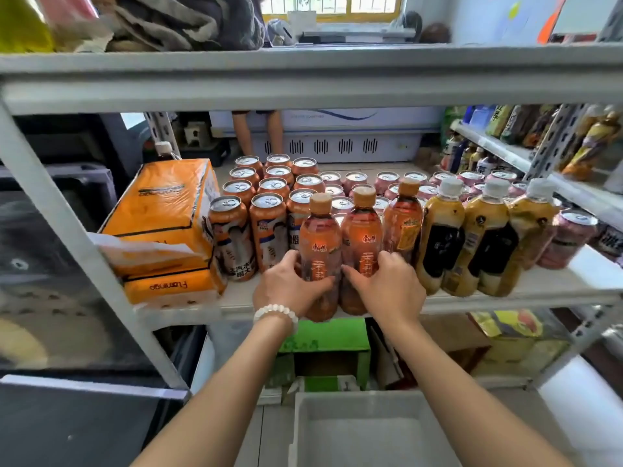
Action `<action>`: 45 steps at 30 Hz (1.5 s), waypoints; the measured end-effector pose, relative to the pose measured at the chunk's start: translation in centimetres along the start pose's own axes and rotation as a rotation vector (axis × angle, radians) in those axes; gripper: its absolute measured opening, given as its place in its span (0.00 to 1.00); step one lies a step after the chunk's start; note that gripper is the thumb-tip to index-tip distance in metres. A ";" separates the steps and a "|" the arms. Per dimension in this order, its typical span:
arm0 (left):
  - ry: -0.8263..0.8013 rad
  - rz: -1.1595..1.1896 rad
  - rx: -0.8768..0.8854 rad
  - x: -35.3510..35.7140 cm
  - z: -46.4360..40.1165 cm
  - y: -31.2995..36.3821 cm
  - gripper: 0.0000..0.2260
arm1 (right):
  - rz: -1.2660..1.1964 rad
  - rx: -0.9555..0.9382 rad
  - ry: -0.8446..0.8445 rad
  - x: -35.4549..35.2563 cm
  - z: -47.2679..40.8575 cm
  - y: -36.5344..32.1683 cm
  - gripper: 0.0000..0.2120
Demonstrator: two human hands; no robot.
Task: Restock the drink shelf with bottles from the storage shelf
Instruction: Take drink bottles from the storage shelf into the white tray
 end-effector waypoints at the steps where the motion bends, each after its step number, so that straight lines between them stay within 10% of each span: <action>1: -0.002 0.015 -0.001 0.0 0.7 -0.1 0.21 | 0.009 -0.005 0.013 -0.2 0.6 0.2 0.24; 12: -0.114 0.093 0.006 5.4 8.7 -3.9 0.19 | -0.493 0.085 -0.235 3.9 9.5 5.3 0.17; 33: -0.643 -0.119 -0.504 29.9 11.5 -23.9 0.24 | -0.254 0.454 -0.706 26.2 19.7 20.6 0.32; 45: -0.651 -0.234 -0.574 33.4 6.4 -25.4 0.23 | -0.261 0.639 -0.793 33.5 20.8 23.2 0.30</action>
Point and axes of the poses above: each hand's wrist, its own z-axis away from the middle knuckle, its own x-axis out of the palm, y = z × x, the point moved 5 cm from there along -z, towards the middle knuckle, and after that the axes turned 14 degrees about -y, right-handed, at the moved point
